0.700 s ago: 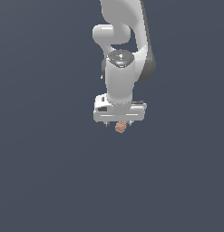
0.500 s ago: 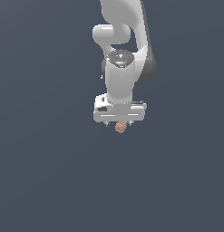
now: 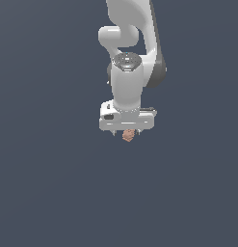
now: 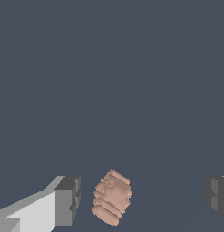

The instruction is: Pick up the object and move it to a goal position.

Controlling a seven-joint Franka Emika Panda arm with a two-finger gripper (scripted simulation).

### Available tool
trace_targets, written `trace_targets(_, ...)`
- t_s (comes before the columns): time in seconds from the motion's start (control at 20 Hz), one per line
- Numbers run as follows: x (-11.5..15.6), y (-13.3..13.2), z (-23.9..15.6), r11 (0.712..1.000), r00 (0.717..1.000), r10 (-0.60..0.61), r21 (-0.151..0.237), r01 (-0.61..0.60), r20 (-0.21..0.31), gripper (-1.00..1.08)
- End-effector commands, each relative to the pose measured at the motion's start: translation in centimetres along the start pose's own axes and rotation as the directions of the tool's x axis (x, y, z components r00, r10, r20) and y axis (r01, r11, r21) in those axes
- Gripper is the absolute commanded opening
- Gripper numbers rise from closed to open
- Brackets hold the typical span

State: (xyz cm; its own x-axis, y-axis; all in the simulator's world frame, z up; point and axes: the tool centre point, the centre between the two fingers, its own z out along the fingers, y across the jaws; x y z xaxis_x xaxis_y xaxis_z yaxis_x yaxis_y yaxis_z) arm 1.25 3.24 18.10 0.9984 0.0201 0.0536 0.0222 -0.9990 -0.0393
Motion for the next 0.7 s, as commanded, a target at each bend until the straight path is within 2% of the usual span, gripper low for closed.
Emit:
trace_targets(0.0, -0.1, 0.0, 0.1, 1.0, 1.0, 0.004, 0.0, -0.004, 0.001, 1.0)
trace_targets(0.35, -0.9, -0.4, 1.1, 0.998, 0.998, 0.061, -0.004, -0.061, 0.007, 1.0)
trace_targets(0.65, -2.4, -0.9, 2.6, 0.988, 0.988, 0.155, -0.013, -0.154, 0.015, 1.0)
